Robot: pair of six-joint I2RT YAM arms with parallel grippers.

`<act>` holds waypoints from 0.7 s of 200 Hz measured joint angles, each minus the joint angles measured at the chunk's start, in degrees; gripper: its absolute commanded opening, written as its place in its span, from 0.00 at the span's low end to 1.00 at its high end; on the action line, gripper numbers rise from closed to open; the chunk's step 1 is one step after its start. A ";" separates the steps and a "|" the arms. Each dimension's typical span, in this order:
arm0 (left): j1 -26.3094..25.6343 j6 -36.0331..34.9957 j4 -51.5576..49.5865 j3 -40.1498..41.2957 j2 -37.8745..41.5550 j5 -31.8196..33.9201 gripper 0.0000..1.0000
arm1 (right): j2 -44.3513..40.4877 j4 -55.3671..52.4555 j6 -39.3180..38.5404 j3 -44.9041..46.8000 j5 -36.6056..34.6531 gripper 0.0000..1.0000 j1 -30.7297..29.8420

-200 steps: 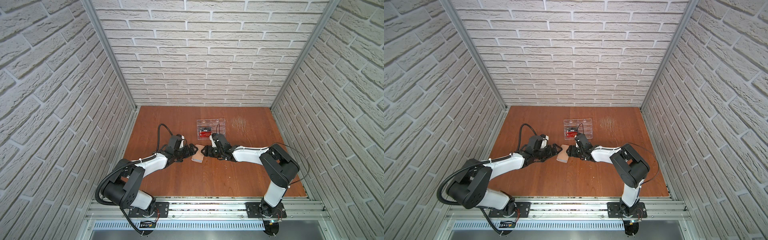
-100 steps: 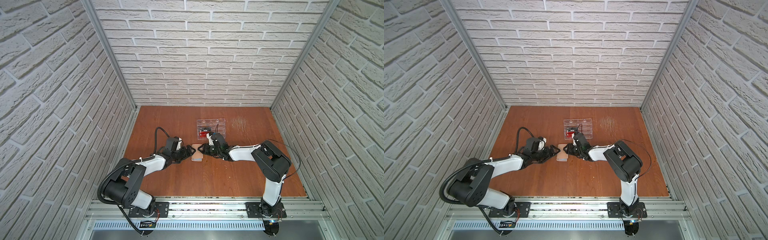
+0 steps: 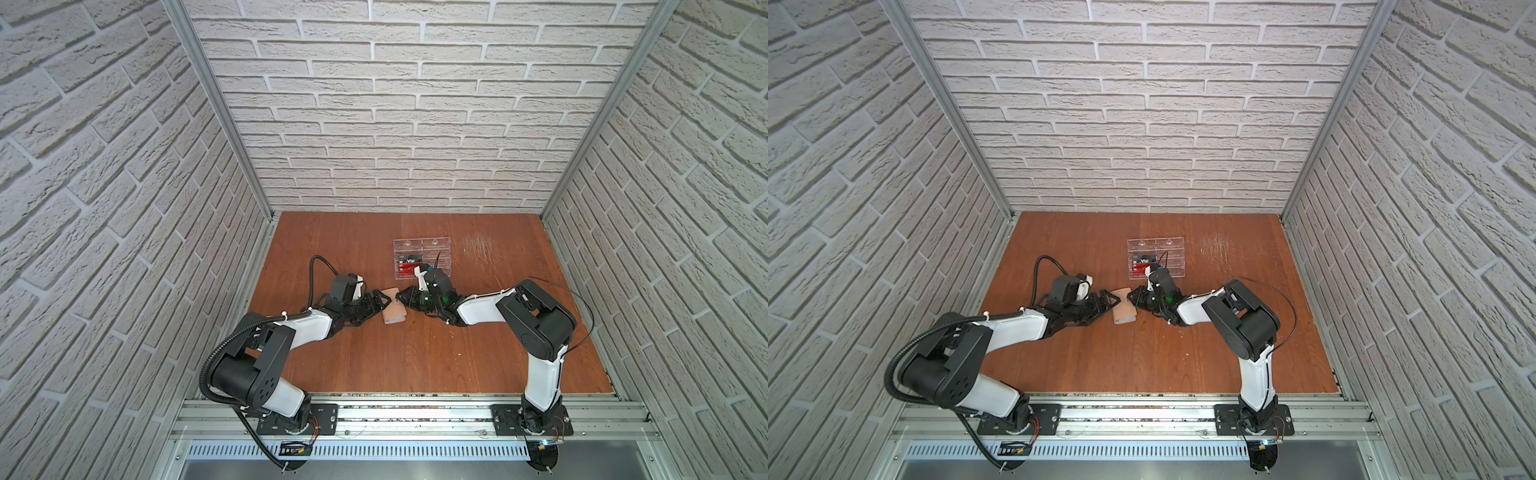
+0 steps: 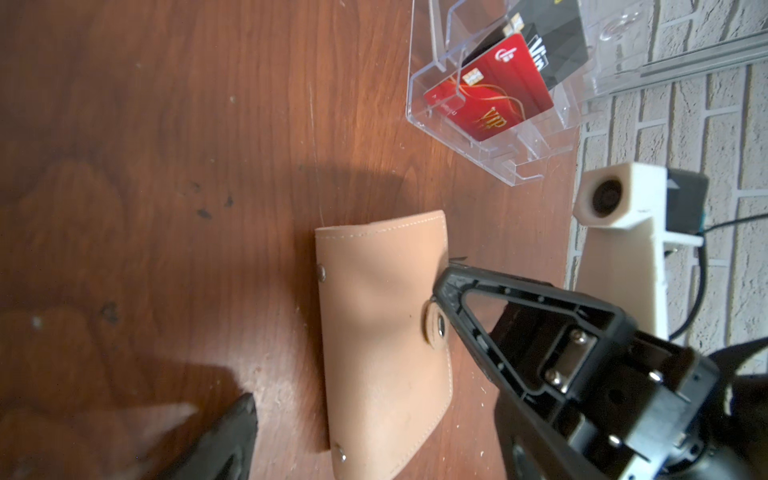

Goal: Take the credit cards out of the card holder
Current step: Pick up the card holder at the bottom-center of the table.

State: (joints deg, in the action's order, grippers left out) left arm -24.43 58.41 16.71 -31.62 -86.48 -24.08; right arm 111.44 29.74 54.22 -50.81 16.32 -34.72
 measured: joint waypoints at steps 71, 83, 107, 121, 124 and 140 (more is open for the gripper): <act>-0.07 1.97 4.81 -0.09 -3.89 -0.24 0.73 | 0.02 4.04 1.33 2.05 0.59 0.14 0.00; -0.33 2.36 6.03 -0.17 -4.76 -0.44 0.70 | 0.02 4.37 1.49 2.25 0.59 0.14 0.00; -0.90 3.02 8.63 -0.37 -6.62 -0.81 0.66 | 0.02 4.61 1.60 2.40 0.55 0.14 0.00; -1.42 3.30 9.75 -0.63 -7.45 -0.87 0.61 | 0.02 4.81 1.81 2.51 0.52 0.14 0.00; -1.60 3.19 9.94 -0.70 -7.67 -0.76 0.60 | 0.02 4.94 1.92 2.62 0.46 0.14 0.00; -1.81 3.30 10.80 -0.70 -8.22 -0.57 0.57 | 0.00 5.53 2.23 3.02 0.24 0.14 0.00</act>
State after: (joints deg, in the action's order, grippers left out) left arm -26.24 61.71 27.51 -32.32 -94.70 -24.64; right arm 111.44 35.27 56.45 -47.79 16.56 -34.72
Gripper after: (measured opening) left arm 0.594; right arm 0.140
